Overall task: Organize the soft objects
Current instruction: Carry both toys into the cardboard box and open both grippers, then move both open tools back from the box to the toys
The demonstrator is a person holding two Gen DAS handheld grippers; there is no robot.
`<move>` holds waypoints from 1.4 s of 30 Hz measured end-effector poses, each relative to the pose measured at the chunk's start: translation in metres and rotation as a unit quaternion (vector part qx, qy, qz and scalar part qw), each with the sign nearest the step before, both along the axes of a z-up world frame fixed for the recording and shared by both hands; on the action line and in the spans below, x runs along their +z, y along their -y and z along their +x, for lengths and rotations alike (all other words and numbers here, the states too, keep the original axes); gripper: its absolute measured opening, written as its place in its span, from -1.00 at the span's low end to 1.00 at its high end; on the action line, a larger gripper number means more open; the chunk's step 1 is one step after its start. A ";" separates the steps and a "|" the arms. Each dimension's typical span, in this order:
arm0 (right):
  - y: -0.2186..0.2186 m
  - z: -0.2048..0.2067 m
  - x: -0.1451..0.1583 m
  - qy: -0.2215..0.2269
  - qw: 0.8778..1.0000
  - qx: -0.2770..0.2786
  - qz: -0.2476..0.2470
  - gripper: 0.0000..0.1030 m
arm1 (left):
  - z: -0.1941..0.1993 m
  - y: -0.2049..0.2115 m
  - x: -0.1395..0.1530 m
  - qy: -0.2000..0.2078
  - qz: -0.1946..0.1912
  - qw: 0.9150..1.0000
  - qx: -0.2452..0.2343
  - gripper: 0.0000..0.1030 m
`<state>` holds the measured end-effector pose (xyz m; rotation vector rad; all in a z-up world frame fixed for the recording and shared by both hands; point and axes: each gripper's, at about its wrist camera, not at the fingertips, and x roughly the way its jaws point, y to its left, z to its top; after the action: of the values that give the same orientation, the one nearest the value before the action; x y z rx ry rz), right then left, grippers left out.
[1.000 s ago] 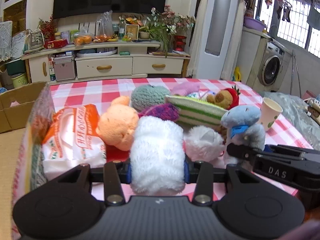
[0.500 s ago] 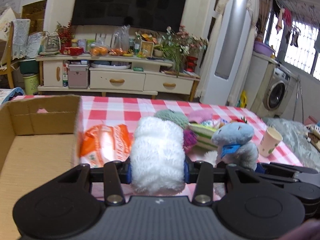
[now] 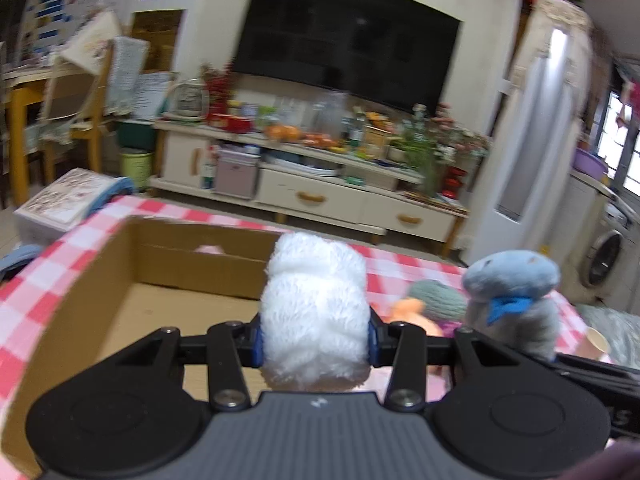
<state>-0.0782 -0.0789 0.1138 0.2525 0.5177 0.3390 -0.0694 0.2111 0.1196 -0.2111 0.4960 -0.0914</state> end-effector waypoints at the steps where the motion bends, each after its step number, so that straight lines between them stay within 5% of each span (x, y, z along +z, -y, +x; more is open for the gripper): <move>1: -0.003 0.003 -0.001 -0.001 1.000 0.008 0.004 -0.34 | 0.000 -0.007 -0.001 -0.002 -0.001 1.000 0.010 -0.17; 12: -0.053 0.027 -0.019 -0.041 0.995 0.087 0.031 -0.28 | 0.004 -0.064 -0.023 -0.054 -0.019 0.994 0.095 -0.16; 15: -0.061 0.028 -0.026 -0.057 0.993 0.101 0.024 -0.06 | 0.002 -0.074 -0.024 -0.063 -0.015 0.991 0.119 0.01; 19: -0.063 0.024 -0.032 -0.064 0.992 0.107 0.011 0.59 | -0.002 -0.079 -0.021 -0.056 0.010 0.987 0.148 0.46; 23: -0.061 0.020 -0.025 -0.052 0.993 0.102 0.012 0.91 | -0.007 -0.078 -0.016 -0.045 0.023 0.987 0.153 0.56; 32: -0.028 0.011 -0.012 0.010 0.999 0.011 -0.030 0.97 | -0.007 -0.065 -0.010 -0.029 0.026 0.990 0.137 0.76; 42: -0.005 0.004 -0.028 -0.004 0.999 -0.038 -0.032 1.00 | -0.005 -0.040 -0.008 -0.025 0.036 0.993 0.106 0.90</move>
<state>-0.0740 -0.0740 0.0861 0.2104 0.5251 0.2473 -0.0743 0.2507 0.1113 -0.1949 0.5223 0.1387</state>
